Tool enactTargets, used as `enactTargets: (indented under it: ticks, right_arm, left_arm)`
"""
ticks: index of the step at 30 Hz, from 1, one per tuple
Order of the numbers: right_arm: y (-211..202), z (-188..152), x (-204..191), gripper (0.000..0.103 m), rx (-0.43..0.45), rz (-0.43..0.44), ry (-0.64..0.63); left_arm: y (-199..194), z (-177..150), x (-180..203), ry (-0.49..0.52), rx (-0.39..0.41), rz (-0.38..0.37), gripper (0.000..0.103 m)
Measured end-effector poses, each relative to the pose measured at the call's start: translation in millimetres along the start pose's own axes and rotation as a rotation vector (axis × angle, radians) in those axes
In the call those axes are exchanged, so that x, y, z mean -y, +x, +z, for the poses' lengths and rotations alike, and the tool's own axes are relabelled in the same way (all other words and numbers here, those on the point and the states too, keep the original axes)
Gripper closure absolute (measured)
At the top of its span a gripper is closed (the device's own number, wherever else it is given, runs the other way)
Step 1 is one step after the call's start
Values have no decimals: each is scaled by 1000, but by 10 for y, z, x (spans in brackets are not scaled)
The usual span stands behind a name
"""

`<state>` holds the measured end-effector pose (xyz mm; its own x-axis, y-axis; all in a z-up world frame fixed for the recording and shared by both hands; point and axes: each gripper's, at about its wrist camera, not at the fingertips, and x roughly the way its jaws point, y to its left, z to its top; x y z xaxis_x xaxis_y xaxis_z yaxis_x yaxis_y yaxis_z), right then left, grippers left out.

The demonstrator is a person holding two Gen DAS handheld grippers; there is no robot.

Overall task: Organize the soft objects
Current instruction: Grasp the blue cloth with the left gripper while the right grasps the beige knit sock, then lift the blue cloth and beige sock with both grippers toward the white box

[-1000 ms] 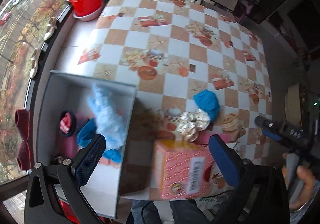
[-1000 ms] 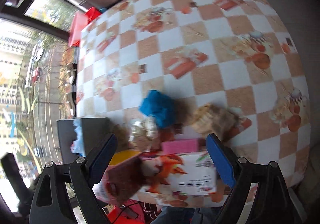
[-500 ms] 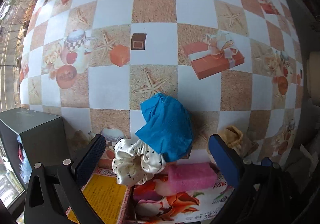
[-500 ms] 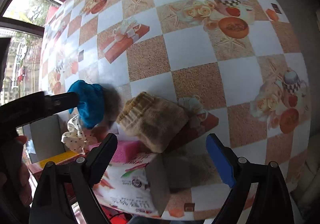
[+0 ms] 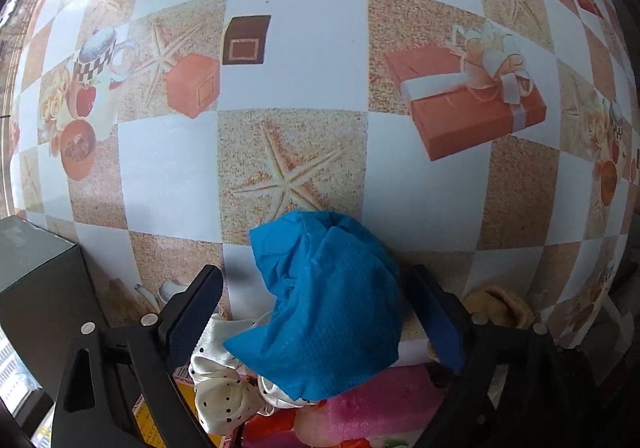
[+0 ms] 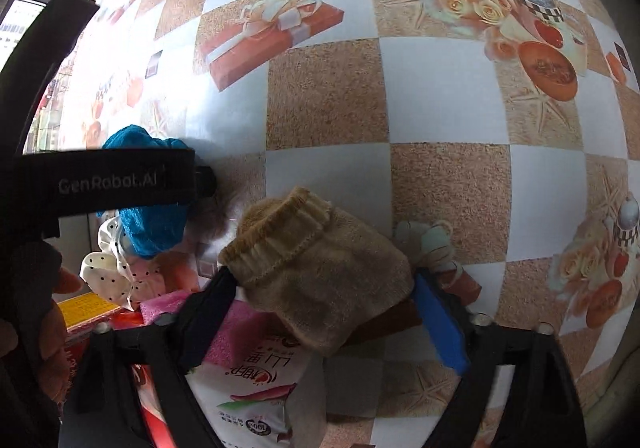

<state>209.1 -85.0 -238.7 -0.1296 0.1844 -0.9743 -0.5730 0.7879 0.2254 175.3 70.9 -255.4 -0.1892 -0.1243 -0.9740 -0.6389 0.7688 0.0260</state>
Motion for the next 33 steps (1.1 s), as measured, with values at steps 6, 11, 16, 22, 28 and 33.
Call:
enactTargets:
  ticks: [6, 11, 16, 22, 28, 33]
  right_arm:
    - [-25, 32, -28, 73, -4, 31, -18]
    - [-265, 39, 102, 74, 58, 36, 36]
    - [-500, -44, 362, 74, 102, 52, 126]
    - [-735, -296, 591, 74, 130, 28, 171]
    - [-794, -768, 649, 74, 105, -6, 176]
    - [-800, -1246, 465, 74, 55, -20, 132]
  left_arm:
    - [-149, -18, 164, 54, 36, -24, 69]
    - [-379, -136, 278, 97, 132, -53, 71]
    - [-696, -313, 360, 146, 217, -93, 71]
    - [-1017, -536, 342, 197, 282, -129, 70]
    - [-1230, -614, 215, 233, 324, -155, 70]
    - [-1364, -778, 92, 248, 359, -183, 70]
